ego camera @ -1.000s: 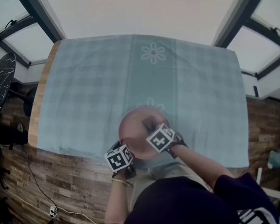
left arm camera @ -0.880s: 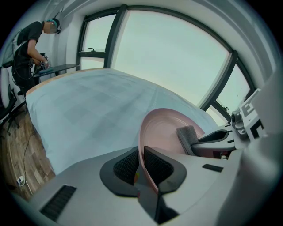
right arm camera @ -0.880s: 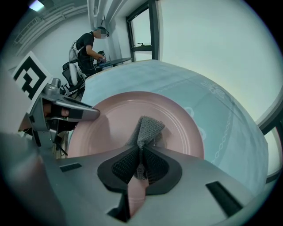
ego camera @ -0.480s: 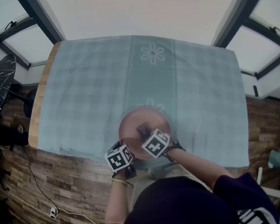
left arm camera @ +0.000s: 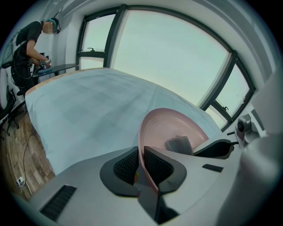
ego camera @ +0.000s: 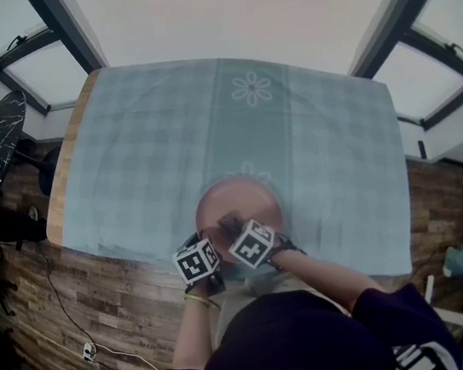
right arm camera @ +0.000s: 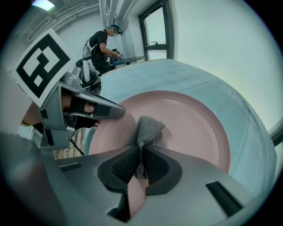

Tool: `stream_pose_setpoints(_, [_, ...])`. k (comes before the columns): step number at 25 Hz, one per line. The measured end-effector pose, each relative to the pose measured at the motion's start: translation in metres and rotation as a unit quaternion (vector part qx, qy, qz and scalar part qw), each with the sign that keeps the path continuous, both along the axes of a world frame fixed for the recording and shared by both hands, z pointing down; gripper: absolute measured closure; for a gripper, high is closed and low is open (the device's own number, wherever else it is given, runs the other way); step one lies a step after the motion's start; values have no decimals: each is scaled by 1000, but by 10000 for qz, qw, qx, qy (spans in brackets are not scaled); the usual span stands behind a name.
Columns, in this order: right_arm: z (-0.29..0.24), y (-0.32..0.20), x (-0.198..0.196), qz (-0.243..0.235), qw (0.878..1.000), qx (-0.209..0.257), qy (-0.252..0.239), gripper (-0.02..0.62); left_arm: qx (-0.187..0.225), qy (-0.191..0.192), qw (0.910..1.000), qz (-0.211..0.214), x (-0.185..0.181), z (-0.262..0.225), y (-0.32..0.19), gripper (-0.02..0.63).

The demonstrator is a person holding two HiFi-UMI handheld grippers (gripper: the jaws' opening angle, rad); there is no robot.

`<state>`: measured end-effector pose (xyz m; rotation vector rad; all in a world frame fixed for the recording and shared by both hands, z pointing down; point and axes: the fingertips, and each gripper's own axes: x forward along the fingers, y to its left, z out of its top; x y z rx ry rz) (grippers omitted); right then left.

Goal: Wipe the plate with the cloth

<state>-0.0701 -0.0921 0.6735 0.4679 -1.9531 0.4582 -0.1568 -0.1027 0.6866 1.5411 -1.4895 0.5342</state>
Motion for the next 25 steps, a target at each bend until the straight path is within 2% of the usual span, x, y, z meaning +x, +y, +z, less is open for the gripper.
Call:
stream_pose_setpoints(13, [-1, 21, -16, -353, 9993, -96, -66, 563, 3, 24, 10000, 15, 1, 0, 0, 558])
stream_pose_setpoints(25, [0, 39, -26, -486, 9979, -355, -231, 563, 11, 28, 10000, 12, 1, 0, 0, 558])
